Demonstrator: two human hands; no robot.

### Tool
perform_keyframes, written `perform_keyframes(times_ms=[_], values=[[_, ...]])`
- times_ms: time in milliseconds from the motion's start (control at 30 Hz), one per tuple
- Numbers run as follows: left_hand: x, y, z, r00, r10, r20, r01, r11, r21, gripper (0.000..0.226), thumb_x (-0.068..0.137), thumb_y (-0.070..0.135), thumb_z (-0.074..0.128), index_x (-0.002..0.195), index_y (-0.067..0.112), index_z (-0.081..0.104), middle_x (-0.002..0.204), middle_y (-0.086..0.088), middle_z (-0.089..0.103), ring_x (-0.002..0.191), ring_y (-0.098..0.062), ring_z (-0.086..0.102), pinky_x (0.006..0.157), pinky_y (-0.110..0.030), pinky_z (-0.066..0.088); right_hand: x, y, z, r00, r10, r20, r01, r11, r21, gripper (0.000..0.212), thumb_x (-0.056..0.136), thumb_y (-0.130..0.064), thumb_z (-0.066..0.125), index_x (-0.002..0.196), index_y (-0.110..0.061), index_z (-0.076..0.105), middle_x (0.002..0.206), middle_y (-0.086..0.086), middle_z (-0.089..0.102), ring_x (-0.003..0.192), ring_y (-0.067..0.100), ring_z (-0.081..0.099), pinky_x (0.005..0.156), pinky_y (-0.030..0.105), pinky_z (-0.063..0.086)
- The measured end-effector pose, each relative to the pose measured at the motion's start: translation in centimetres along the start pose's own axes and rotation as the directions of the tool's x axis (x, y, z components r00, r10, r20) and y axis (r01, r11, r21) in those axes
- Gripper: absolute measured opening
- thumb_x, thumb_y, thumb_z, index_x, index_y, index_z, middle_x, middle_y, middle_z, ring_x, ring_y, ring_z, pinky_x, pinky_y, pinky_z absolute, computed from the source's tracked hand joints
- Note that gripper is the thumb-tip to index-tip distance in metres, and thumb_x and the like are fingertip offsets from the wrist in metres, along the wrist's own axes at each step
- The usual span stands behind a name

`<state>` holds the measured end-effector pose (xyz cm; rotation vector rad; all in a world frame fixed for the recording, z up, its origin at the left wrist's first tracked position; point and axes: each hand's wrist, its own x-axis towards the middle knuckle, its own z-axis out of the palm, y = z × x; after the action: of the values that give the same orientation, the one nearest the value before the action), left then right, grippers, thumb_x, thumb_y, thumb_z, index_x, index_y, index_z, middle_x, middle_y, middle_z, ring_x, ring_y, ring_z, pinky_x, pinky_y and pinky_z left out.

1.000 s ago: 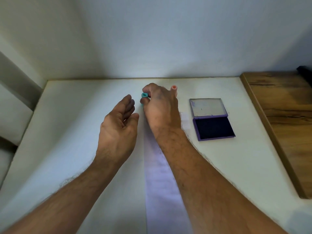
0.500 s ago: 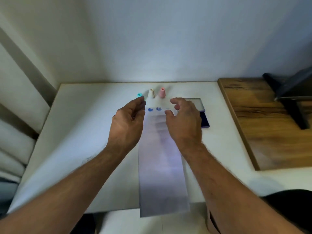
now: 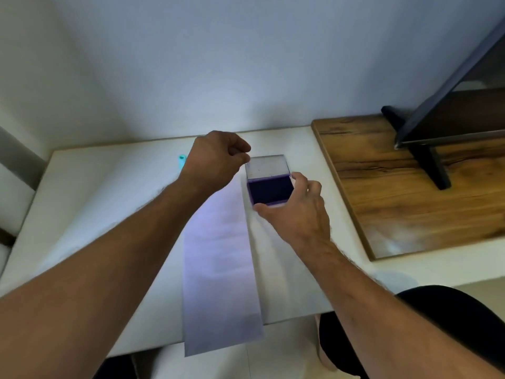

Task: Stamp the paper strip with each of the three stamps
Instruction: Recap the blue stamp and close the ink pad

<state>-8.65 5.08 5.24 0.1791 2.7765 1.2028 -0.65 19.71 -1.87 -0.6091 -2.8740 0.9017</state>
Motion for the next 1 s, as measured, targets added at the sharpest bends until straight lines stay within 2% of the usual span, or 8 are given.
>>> perform_keyframes(times_ms=[67,167,233,367,633,867,1000], values=[[1.8,-0.1,0.9,0.999,0.033,0.042,-0.038,0.994,0.107,0.021,0.085,0.023,0.067,0.105,0.023,0.073,0.094,0.004,0.075,0.077,-0.008,0.066,0.069,-0.015,0.049,0.3,-0.1,0.2,1.000,0.002,0.010,-0.001,0.999,-0.037,0.111,0.052,-0.067,0.075,0.141,-0.023,0.025,0.138,0.005,0.039,0.121,0.028,0.046,0.077,0.033,0.054],[3.7,-0.6,2.4,0.994,0.068,0.085,-0.087,0.968,0.237,0.029,0.085,0.024,0.068,0.113,0.021,0.070,0.107,0.001,0.074,0.099,-0.014,0.067,0.092,-0.027,0.051,0.9,-0.5,0.4,1.000,0.027,0.007,-0.027,0.998,-0.053,0.118,0.048,-0.074,0.073,0.142,-0.023,0.022,0.137,0.006,0.040,0.121,0.029,0.045,0.078,0.034,0.052],[4.7,-1.0,3.4,0.987,0.097,0.130,-0.135,0.937,0.323,0.036,0.085,0.028,0.070,0.120,0.021,0.067,0.116,-0.001,0.071,0.108,-0.018,0.064,0.098,-0.032,0.049,1.1,-0.7,0.5,1.000,0.023,0.018,-0.022,0.997,-0.068,0.119,0.049,-0.074,0.073,0.143,-0.023,0.021,0.137,0.006,0.040,0.122,0.028,0.045,0.078,0.033,0.051],[6.0,-2.0,5.0,0.974,0.085,0.209,-0.179,0.854,0.488,0.049,0.079,0.035,0.074,0.126,0.025,0.063,0.122,-0.003,0.066,0.113,-0.023,0.059,0.094,-0.033,0.046,0.9,-0.5,0.9,1.000,-0.022,0.011,0.023,0.993,-0.120,0.115,0.055,-0.069,0.075,0.144,-0.021,0.020,0.136,0.006,0.041,0.119,0.027,0.044,0.074,0.031,0.051],[7.0,-2.0,5.2,0.977,0.039,0.210,-0.134,0.876,0.463,0.064,0.069,0.025,0.084,0.129,0.019,0.061,0.123,-0.002,0.068,0.113,-0.022,0.062,0.097,-0.032,0.049,0.7,0.0,1.5,0.995,-0.089,-0.036,0.083,0.985,-0.152,0.103,0.065,-0.065,0.069,0.144,-0.018,0.021,0.133,0.009,0.043,0.117,0.027,0.044,0.073,0.031,0.052],[7.6,-1.3,5.3,0.976,0.038,0.213,-0.138,0.869,0.476,0.054,0.068,0.016,0.085,0.119,0.017,0.067,0.115,-0.004,0.070,0.107,-0.023,0.063,0.094,-0.036,0.051,0.6,0.2,1.8,0.991,-0.125,-0.050,0.117,0.982,-0.148,0.094,0.068,-0.062,0.071,0.139,-0.018,0.027,0.132,0.009,0.042,0.119,0.025,0.043,0.077,0.031,0.055],[8.0,-1.2,5.3,0.977,0.052,0.207,-0.151,0.855,0.497,0.041,0.070,0.010,0.081,0.108,0.019,0.069,0.108,-0.002,0.071,0.101,-0.022,0.063,0.085,-0.032,0.052,0.6,0.1,1.7,0.992,-0.116,-0.042,0.110,0.984,-0.137,0.093,0.070,-0.064,0.068,0.139,-0.019,0.025,0.133,0.010,0.041,0.120,0.026,0.045,0.078,0.030,0.055]])
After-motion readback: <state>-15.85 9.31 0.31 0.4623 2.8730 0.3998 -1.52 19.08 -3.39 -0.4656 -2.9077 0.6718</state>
